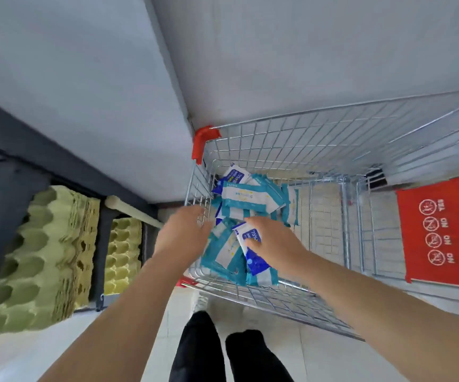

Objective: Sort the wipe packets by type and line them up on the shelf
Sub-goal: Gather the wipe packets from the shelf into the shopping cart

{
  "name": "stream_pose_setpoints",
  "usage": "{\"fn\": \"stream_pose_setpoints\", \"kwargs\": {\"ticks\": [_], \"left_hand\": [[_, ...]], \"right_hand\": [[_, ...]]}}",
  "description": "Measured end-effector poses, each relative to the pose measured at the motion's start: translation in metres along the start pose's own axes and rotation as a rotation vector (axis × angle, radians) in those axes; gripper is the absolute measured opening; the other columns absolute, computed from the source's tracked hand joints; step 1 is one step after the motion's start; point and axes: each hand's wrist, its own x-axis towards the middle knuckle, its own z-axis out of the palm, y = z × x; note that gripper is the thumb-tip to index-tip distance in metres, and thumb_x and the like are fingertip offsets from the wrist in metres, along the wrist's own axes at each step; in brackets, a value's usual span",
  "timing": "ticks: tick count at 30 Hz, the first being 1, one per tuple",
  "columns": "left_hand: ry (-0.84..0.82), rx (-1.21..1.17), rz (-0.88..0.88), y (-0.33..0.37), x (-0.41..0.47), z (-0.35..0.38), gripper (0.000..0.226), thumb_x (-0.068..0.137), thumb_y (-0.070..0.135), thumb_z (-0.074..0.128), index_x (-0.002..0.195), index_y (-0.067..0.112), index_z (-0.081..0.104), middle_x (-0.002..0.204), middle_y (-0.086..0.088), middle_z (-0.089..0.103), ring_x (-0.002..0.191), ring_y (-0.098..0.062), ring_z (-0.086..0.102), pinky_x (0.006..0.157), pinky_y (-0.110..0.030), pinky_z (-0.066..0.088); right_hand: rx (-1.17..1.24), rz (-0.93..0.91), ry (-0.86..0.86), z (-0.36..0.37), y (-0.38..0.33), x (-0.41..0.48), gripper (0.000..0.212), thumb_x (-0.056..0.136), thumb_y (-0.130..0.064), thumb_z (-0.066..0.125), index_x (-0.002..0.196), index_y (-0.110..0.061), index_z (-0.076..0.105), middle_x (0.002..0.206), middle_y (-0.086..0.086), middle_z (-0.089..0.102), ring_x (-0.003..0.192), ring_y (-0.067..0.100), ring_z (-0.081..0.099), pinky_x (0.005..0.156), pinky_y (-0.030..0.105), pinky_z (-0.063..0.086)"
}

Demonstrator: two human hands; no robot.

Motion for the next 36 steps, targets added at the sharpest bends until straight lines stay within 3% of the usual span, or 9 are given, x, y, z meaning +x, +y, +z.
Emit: {"fn": "stream_pose_setpoints", "kwargs": {"ticks": [3,6,10,14,19,27,36], "left_hand": [[0.144,0.006,0.017,0.0,-0.048,-0.057,0.026,0.093,0.035,0.05,0.115,0.026,0.061,0.114,0.0,0.063,0.104,-0.025,0.061,0.087,-0.04,0.052],[0.285,-0.03,0.012,-0.013,-0.101,-0.111,0.034,0.094,0.035,0.052,0.126,0.024,0.057,0.125,0.001,0.06,0.112,-0.023,0.057,0.093,-0.036,0.048],[0.513,-0.016,0.019,-0.04,-0.175,-0.177,0.037,0.096,0.04,0.048,0.13,0.028,0.054,0.129,0.007,0.057,0.111,-0.016,0.056,0.09,-0.029,0.045],[0.726,0.004,0.009,-0.079,-0.25,-0.237,0.038,0.095,0.042,0.049,0.129,0.028,0.056,0.129,0.012,0.056,0.116,-0.014,0.052,0.09,-0.028,0.042],[0.945,-0.001,-0.049,-0.155,-0.335,-0.296,0.033,0.092,0.041,0.055,0.121,0.026,0.063,0.119,0.009,0.062,0.102,-0.018,0.059,0.086,-0.03,0.044],[1.036,0.082,-0.224,-0.315,-0.441,-0.374,0.037,0.094,0.046,0.049,0.126,0.03,0.059,0.127,0.011,0.058,0.113,-0.016,0.057,0.091,-0.03,0.045],[1.049,0.032,-0.374,-0.47,-0.457,-0.446,0.036,0.094,0.043,0.052,0.126,0.027,0.059,0.127,0.004,0.059,0.101,-0.017,0.061,0.086,-0.035,0.052]], "right_hand": [[-0.026,-0.145,0.078,-0.042,-0.06,-0.031,0.049,0.097,-0.032,0.051,0.143,-0.023,0.041,0.144,-0.001,0.047,0.128,0.019,0.048,0.105,0.032,0.038],[-0.096,-0.307,0.161,-0.078,-0.126,-0.065,0.047,0.096,-0.034,0.052,0.141,-0.024,0.045,0.142,-0.003,0.05,0.129,0.017,0.047,0.105,0.031,0.037],[-0.243,-0.552,0.242,-0.11,-0.222,-0.112,0.048,0.096,-0.035,0.05,0.142,-0.022,0.044,0.145,-0.003,0.047,0.132,0.015,0.043,0.109,0.028,0.032],[-0.294,-0.771,0.302,-0.115,-0.319,-0.159,0.048,0.097,-0.037,0.05,0.143,-0.025,0.042,0.146,-0.009,0.045,0.133,0.009,0.04,0.107,0.022,0.029],[-0.306,-0.966,0.379,-0.087,-0.44,-0.206,0.045,0.098,-0.036,0.048,0.142,-0.026,0.044,0.145,-0.013,0.045,0.131,0.007,0.043,0.104,0.022,0.033],[-0.262,-1.101,0.375,0.007,-0.626,-0.254,0.044,0.097,-0.036,0.049,0.139,-0.025,0.048,0.142,-0.01,0.049,0.125,0.009,0.048,0.104,0.028,0.039],[-0.291,-1.085,0.286,0.084,-0.782,-0.233,0.045,0.095,-0.035,0.051,0.137,-0.021,0.05,0.131,-0.002,0.06,0.097,0.015,0.061,0.093,0.034,0.048]]}}
